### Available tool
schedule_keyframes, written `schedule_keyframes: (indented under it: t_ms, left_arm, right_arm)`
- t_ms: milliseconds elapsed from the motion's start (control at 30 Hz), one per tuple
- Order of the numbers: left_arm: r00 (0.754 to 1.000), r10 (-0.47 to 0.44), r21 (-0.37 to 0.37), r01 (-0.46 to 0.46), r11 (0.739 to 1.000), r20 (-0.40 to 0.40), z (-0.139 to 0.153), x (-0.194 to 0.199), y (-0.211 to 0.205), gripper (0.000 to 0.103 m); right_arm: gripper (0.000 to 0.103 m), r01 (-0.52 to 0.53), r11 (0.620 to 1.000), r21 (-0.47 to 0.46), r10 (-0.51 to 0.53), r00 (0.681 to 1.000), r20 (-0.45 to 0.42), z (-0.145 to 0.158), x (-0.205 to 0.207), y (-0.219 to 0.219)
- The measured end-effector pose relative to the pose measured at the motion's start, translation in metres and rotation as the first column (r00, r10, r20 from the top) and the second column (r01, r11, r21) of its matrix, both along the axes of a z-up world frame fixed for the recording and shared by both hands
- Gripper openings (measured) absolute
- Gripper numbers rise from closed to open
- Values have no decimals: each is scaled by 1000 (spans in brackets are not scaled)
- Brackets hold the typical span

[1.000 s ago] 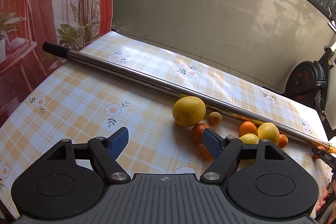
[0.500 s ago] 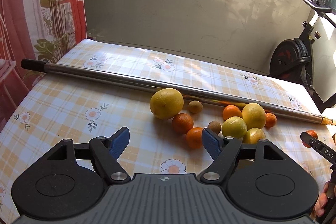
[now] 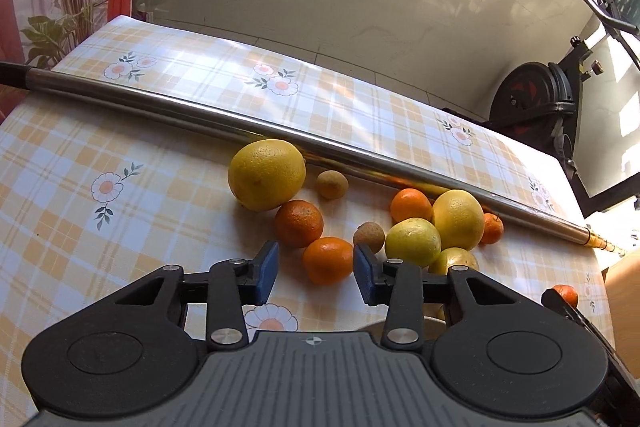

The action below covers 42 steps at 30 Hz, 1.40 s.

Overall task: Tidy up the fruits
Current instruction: 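Grasp an orange with the left tool while the right tool holds its tangerine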

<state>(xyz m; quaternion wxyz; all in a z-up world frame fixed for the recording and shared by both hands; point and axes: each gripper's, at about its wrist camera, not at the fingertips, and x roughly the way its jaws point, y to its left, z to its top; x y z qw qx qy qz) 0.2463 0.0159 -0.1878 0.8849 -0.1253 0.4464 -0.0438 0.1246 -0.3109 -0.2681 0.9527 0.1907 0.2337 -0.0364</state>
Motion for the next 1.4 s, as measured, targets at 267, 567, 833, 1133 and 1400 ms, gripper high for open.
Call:
schedule_keyframes:
  t_ms: [267, 567, 833, 1133, 1400]
  left_arm:
    - [997, 49, -6, -50, 999, -53, -8, 16, -5, 43]
    - [1000, -24, -11, 24, 1000, -2, -1, 16, -12, 41]
    - [994, -110, -19, 110, 994, 22, 0, 20, -26, 35]
    - [997, -12, -55, 7, 998, -78, -32, 16, -9, 36]
    - [997, 33, -134, -42, 990, -67, -39, 22, 1, 40]
  right_arm:
    - [34, 11, 1000, -15, -11, 1000, -17, -1, 3, 0]
    - [34, 21, 999, -30, -22, 999, -33, -3, 4, -1]
    - [34, 26, 999, -29, -27, 999, -40, -4, 5, -3]
    - [34, 32, 999, -18, -32, 999, -39, -5, 3, -5]
    - [34, 34, 999, -10, -35, 999, -41, -5, 3, -7]
